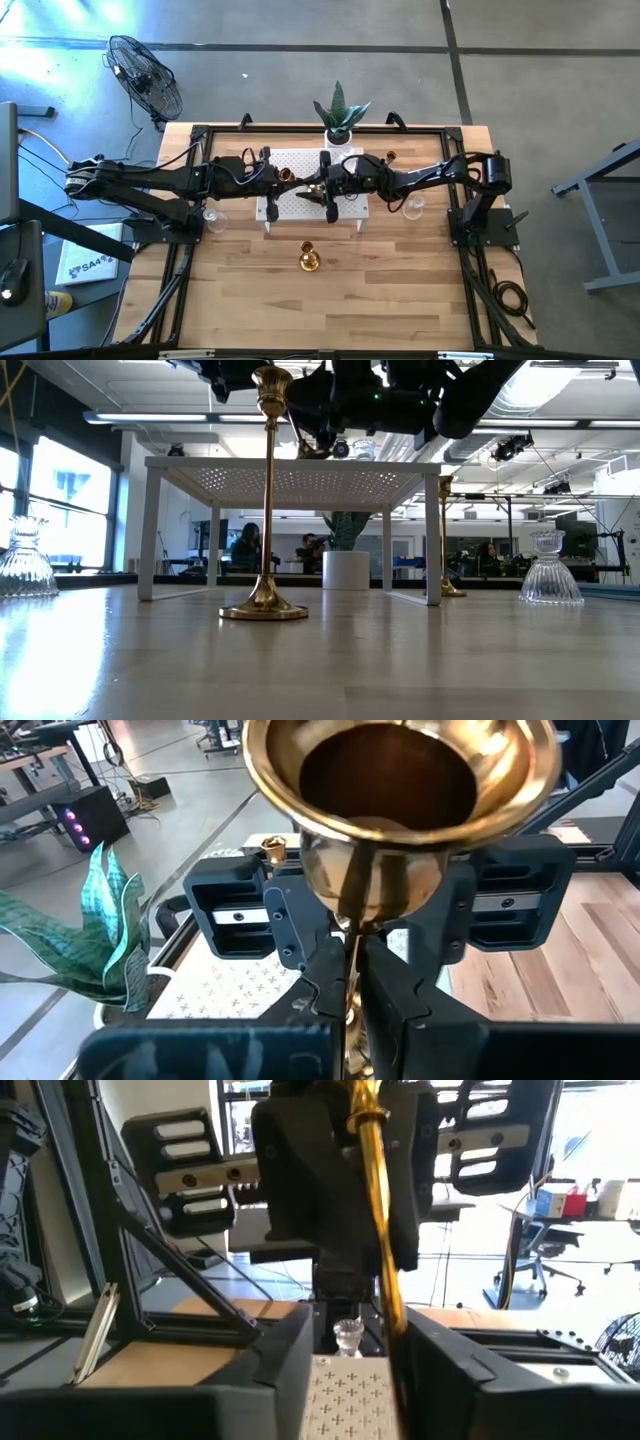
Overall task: Pick & Place candle stick holders
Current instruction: Put the top left gold candle holder on the shelf
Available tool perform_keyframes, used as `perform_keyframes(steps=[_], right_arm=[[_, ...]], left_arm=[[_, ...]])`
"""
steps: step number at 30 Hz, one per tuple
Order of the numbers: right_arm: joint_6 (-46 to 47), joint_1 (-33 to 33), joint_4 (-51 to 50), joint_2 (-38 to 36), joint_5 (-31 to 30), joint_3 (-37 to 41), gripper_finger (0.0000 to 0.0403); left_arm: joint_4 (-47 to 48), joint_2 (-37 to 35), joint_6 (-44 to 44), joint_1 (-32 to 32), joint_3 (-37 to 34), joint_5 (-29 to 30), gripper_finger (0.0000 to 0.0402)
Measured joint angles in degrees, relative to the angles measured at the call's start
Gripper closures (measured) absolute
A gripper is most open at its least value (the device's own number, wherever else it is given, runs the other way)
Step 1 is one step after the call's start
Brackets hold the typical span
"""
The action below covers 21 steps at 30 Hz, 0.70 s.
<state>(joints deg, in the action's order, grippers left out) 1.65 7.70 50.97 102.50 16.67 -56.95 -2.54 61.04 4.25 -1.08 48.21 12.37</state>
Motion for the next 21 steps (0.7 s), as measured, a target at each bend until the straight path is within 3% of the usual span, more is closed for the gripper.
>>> perform_keyframes(steps=[10, 21], right_arm=[[-3.67, -0.70, -8.92, -3.71, -2.26, 0.11, 0.0168], [-15.20, -7.37, -19.19, -11.07, -14.53, 0.13, 0.0157]], left_arm=[[3.48, -2.29, -1.49, -0.04, 0.00, -0.31, 0.0396], [10.78, -8.77, -2.97, -0.04, 0.13, 0.45, 0.0396]])
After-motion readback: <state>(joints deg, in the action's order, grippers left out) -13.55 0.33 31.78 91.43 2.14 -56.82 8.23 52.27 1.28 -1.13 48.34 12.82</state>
